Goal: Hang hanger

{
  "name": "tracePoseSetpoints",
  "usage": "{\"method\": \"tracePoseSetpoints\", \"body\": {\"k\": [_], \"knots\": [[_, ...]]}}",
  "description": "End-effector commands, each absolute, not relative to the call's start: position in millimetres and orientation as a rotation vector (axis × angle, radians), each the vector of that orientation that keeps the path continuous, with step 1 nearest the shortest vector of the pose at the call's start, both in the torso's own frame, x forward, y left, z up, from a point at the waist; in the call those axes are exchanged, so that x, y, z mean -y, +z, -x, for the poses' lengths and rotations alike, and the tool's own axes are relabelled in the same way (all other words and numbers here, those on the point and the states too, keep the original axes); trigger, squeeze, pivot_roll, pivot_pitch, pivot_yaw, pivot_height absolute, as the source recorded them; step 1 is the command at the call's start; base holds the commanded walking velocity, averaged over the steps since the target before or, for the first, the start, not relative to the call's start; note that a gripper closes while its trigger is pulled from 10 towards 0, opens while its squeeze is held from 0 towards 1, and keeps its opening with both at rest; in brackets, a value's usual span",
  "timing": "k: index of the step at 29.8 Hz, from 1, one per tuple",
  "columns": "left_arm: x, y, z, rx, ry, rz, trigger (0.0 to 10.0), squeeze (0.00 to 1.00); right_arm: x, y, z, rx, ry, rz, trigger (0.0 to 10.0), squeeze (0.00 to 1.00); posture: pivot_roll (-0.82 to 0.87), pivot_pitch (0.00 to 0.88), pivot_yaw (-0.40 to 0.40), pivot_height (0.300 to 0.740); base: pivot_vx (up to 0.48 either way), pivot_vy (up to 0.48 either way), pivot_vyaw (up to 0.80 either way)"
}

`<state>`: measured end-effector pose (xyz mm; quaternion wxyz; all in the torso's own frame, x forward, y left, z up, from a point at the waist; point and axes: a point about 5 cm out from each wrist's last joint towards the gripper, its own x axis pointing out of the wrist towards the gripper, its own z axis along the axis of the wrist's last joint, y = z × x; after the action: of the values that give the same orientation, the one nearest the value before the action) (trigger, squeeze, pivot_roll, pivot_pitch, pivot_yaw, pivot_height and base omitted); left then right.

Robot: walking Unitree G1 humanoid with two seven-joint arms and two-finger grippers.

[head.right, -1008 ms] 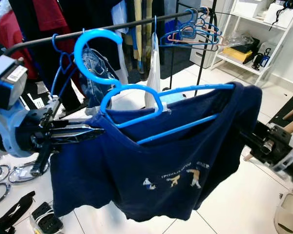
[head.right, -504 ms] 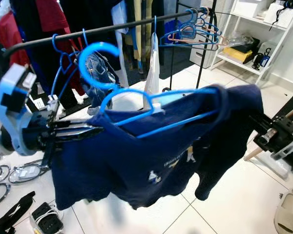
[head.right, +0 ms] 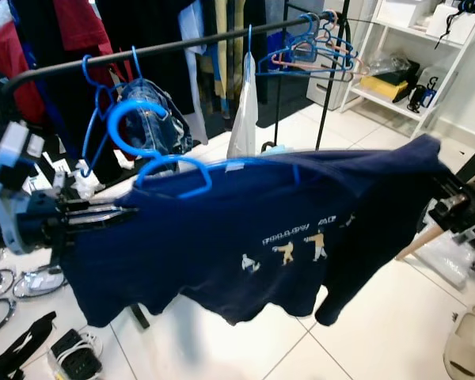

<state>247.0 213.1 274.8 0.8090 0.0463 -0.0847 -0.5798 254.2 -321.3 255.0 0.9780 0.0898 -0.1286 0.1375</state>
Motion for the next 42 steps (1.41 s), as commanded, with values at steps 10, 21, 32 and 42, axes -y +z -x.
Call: {"method": "tracePoseSetpoints", "body": {"k": [10,21,32,42], "knots": [[-209.6,279.9,-226.4,0.208,-1.391,-0.072,10.0,0.0,357.6,256.2,-254.1,0.338,-0.019,-0.293,0.0,0.0,-0.09,0.102,-0.003,0.74,0.0,0.0,0.0],[-174.8,279.4,-251.0,0.316,-1.28,0.003,10.0,0.0,294.4,212.0,-261.0,0.078,0.292,-0.186,10.0,1.0,-0.09,0.101,0.001,0.74,0.0,0.0,0.0],[-182.2,269.7,-264.0,0.151,-1.189,-0.332,10.0,0.0,271.5,184.0,-231.9,-0.149,0.617,-0.02,10.0,1.0,-0.08,0.086,-0.002,0.74,0.0,0.0,0.0],[-168.0,255.3,-266.2,0.014,-1.27,-0.679,10.0,0.0,258.2,240.5,-217.4,0.084,0.795,-0.009,10.0,1.0,-0.09,0.071,0.005,0.74,0.0,0.0,0.0]]}}
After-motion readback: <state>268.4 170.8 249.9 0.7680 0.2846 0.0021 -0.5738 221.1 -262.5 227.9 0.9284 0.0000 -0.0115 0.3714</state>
